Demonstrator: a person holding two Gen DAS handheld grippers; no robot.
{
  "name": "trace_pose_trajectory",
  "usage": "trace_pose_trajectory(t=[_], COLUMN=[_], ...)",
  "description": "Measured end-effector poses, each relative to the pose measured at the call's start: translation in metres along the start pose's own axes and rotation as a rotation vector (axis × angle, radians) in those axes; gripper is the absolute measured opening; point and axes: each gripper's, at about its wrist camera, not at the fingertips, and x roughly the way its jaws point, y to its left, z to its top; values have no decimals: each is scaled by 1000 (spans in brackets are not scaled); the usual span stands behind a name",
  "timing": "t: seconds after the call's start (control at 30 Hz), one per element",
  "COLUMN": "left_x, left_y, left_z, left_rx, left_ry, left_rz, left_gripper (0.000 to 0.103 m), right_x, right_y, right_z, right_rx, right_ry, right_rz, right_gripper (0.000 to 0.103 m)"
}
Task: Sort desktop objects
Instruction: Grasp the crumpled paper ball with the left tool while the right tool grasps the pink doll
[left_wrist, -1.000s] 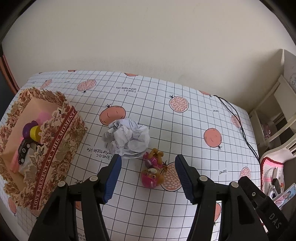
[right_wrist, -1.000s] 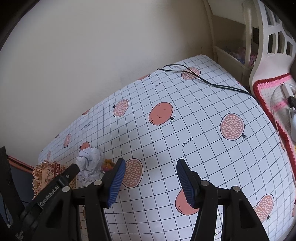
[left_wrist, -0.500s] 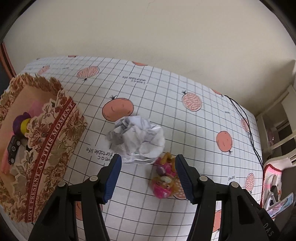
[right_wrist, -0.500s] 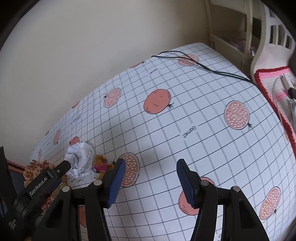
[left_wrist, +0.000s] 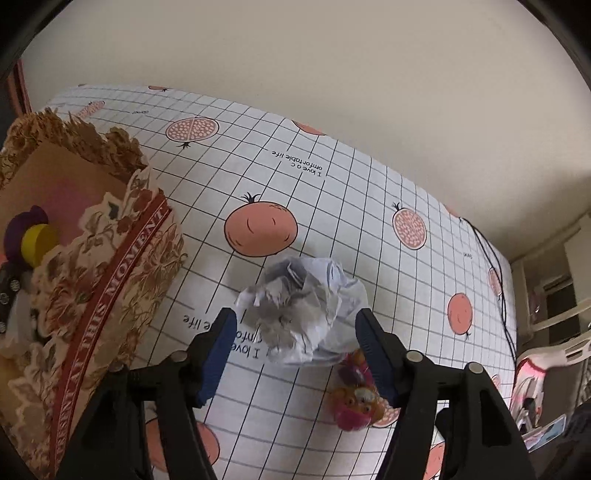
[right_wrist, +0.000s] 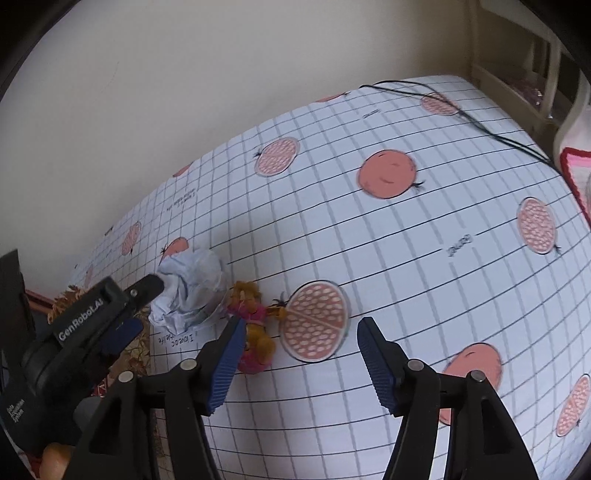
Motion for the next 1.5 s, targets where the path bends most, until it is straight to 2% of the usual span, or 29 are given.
trace_pose_trajectory(t=[0.2,0.27,0.33,0.67,1.0,1.1,1.2,1.27,1.33,1.5], left_x=[13,17,23,51,56,57,58,58,59,58], left_y=[5,5,7,18,16,16,17,17,17,16], left_z=[4,4,4,1,-2,-2,-2,-2,-2,-2], left_rx=[-14,-12,-19,-58,-47,-43,-55,-54,-58,-58], left_ry=[12,15,21,82,53,49,60,64,68,81], left_rz=[-48,-57,-70,-107,-112,-115,-149,-152,-164,-158], left_gripper=[69,72,75,75,75,74,66,65,59,56], right_x=[17,23,28,51,62,64,65,64,64,64], right_y=[16,20,23,28,34,33,31,31,30,27], right_z=[-5,-7,-8,-10,-14,-15,-15,-15,-16,-15], right_rx=[-18,-21,-23,-22,-35,-27,-21,-21,-16,-3], right_ry=[25,34,42,63,76,79,83,80,80,79], right_rz=[27,33,24,-36,-69,-75,-74,-77,-70,-50], right_gripper=[69,70,70,70,70,62,57,49,47,41])
